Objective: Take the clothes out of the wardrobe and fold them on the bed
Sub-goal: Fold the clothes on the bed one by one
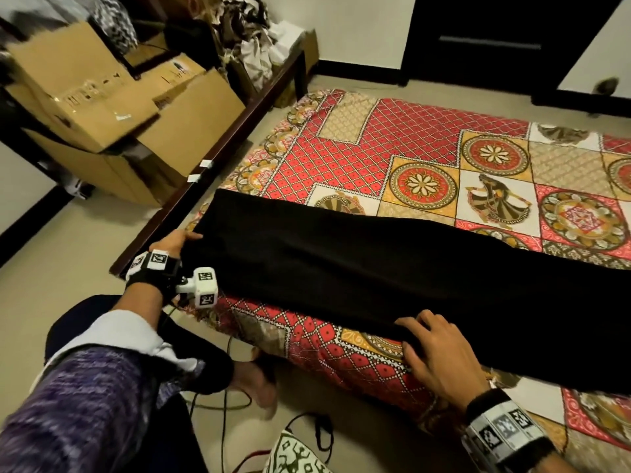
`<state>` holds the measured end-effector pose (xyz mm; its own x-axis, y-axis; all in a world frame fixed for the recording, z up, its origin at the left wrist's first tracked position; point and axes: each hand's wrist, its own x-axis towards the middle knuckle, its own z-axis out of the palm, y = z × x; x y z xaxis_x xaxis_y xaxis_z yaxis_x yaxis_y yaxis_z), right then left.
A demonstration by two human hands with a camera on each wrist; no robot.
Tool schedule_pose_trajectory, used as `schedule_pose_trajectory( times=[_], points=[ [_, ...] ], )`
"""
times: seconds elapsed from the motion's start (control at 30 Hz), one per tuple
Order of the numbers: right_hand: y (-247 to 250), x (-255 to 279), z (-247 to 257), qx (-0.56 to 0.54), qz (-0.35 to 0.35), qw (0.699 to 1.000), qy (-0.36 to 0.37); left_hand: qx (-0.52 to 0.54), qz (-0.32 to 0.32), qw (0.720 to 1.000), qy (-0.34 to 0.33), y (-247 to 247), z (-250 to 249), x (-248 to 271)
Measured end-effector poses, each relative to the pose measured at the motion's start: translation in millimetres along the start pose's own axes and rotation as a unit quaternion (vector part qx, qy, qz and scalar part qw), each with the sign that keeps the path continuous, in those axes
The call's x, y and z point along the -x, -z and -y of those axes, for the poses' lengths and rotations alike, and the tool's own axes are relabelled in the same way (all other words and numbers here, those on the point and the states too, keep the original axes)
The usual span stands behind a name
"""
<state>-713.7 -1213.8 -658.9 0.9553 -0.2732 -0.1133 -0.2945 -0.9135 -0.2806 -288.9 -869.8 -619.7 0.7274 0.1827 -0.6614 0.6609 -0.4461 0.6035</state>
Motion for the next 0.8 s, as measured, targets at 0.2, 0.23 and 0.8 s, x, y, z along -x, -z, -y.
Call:
schedule_pose_trajectory(
  times=[0.2,0.23,0.8],
  points=[
    [0.5,2.5,-2.8,-0.030,-0.042,0.999,0.003,-0.245,0.012,0.968,-0.055,22.0,-18.6,-15.1],
    [0.0,2.7,-2.1,-0.031,-0.046,0.998,0.002,-0.264,-0.005,0.962,-0.069,24.8,-18.6,-13.1],
    [-30.8,-56.2,116.3,-0.037,-0.040,0.998,0.010,-0.205,0.047,0.963,-0.167,-14.7,-54.7,-37.2]
  ],
)
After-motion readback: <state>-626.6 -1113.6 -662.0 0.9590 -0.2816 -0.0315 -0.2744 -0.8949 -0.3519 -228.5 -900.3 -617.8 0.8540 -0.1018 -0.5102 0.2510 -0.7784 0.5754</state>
